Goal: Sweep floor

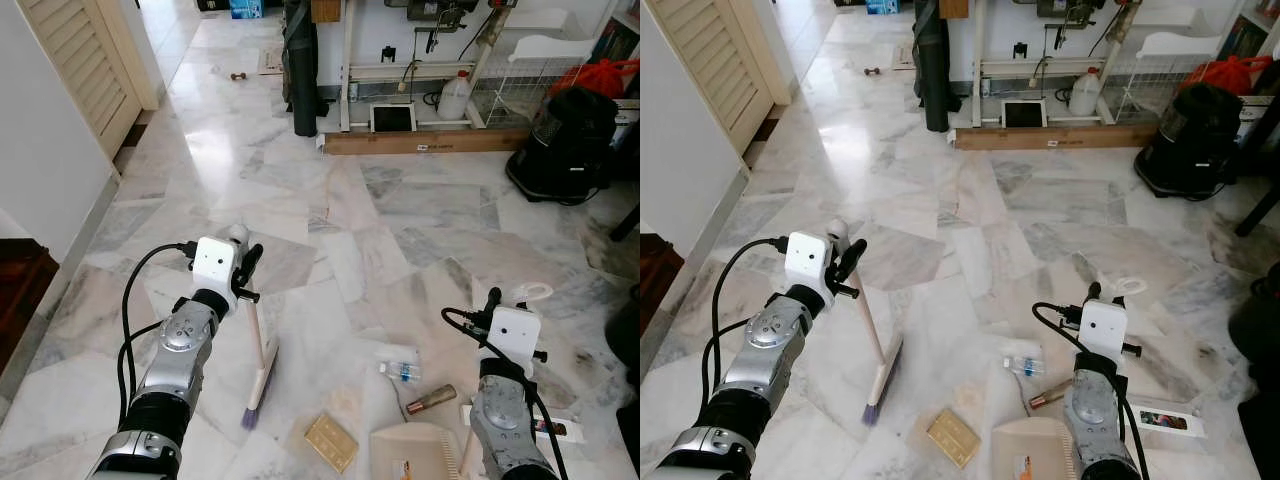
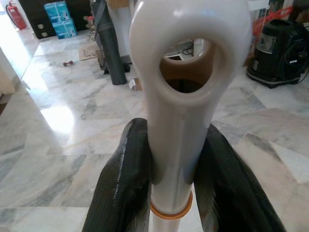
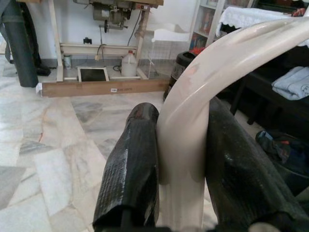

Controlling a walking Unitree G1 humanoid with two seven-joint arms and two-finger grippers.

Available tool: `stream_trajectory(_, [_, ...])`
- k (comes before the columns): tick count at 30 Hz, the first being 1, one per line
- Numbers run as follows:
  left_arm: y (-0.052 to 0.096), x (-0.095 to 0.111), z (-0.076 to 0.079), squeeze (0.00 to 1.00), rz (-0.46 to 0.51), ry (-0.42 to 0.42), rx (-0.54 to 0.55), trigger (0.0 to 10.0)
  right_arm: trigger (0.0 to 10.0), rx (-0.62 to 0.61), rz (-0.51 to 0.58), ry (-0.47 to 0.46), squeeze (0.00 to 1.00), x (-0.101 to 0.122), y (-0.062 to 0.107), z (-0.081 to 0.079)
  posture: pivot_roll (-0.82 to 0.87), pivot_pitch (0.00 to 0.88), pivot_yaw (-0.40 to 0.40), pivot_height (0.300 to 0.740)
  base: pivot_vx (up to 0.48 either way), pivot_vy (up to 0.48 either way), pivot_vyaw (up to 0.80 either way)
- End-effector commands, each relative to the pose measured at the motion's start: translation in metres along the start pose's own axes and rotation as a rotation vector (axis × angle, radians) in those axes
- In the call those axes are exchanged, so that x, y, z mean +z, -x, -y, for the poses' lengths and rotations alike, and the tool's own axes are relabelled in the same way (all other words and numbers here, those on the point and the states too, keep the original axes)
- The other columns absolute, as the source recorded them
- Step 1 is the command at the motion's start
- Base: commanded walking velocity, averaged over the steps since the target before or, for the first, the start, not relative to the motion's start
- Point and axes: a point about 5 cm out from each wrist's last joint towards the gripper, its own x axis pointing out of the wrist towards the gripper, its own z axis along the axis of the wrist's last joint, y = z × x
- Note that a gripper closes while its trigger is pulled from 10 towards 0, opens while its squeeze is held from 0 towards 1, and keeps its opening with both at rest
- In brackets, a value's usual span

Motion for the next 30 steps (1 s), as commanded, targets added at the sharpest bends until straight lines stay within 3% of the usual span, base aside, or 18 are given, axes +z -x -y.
stream_trajectory(1, [0.001,0.006,-0.005,0.00,0.019,-0.022,0.006,10.0,10.0,-0.001,-0.011,0.007,0.00,-0.004,0.003,0.000,0.12,0.100,0.036,0.740,0.000,0.000,0.00])
stream_trajectory(13, [0.000,0.005,0.000,0.00,0.009,-0.016,-0.019,10.0,10.0,0.021,-0.079,0.012,0.00,-0.016,0.012,-0.007,0.13,0.095,0.041,0.740,0.000,0.000,0.00])
stream_trajectory(20, [0.001,-0.006,0.006,0.00,-0.082,0.000,-0.092,10.0,10.0,0.026,-0.129,0.013,0.00,-0.026,0.022,-0.010,0.13,0.089,0.041,0.740,0.000,0.000,0.00])
stream_trajectory(22, [0.001,-0.008,0.008,0.00,-0.089,-0.001,-0.101,10.0,10.0,-0.004,-0.136,-0.027,0.00,-0.026,0.022,-0.008,0.13,0.089,0.041,0.740,0.000,0.000,0.00])
stream_trajectory(25, [0.001,-0.007,0.009,0.00,-0.088,0.003,-0.101,10.0,10.0,-0.074,-0.086,-0.072,0.00,-0.016,0.011,0.002,0.13,0.090,0.039,0.740,0.000,0.000,0.00])
stream_trajectory(30, [0.001,-0.007,0.009,0.00,-0.089,0.006,-0.100,10.0,10.0,-0.106,0.005,-0.072,0.00,0.001,-0.004,0.007,0.13,0.091,0.036,0.740,0.000,0.000,0.00])
